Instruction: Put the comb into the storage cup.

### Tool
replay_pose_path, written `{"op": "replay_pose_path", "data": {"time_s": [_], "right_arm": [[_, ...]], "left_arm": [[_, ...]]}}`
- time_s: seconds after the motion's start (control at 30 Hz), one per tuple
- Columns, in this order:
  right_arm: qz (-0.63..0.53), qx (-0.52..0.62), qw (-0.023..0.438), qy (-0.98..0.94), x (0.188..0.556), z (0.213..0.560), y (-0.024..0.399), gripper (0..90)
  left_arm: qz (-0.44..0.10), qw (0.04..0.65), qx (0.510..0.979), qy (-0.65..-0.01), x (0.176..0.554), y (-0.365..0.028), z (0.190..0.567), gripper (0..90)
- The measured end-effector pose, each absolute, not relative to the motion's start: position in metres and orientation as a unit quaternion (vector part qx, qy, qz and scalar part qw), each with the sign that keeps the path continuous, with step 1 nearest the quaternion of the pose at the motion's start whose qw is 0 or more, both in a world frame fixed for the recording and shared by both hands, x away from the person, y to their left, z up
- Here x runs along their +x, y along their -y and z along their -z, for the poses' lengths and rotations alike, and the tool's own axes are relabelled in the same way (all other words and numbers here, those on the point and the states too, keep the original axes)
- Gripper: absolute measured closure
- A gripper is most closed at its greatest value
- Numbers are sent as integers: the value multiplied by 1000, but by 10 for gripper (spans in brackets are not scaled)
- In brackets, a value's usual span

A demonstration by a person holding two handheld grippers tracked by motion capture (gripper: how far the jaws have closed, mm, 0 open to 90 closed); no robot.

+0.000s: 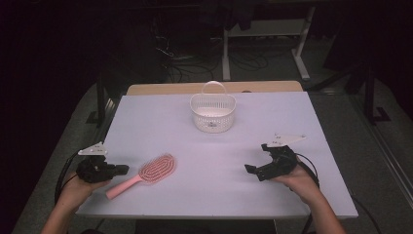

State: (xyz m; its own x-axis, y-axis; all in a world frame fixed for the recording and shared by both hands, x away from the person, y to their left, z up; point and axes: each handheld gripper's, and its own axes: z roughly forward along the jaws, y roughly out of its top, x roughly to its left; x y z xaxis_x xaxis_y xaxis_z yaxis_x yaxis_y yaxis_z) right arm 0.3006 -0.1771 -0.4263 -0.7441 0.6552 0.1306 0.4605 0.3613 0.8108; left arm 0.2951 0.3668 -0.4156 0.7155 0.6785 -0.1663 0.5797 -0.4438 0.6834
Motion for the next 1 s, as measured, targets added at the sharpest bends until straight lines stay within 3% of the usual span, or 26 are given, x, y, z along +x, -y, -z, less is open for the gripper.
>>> {"op": "replay_pose_path", "data": {"time_s": [0.23,0.47,1.0], "right_arm": [[-452,340,108,-818,301,426,177,0],[-452,341,107,-817,301,426,177,0],[-456,339,107,-816,301,425,177,0]], "left_arm": [[-71,409,839,-351,302,-347,404,658],[-77,435,832,-336,308,-329,395,547],[-92,463,832,-294,321,-283,389,204]]}}
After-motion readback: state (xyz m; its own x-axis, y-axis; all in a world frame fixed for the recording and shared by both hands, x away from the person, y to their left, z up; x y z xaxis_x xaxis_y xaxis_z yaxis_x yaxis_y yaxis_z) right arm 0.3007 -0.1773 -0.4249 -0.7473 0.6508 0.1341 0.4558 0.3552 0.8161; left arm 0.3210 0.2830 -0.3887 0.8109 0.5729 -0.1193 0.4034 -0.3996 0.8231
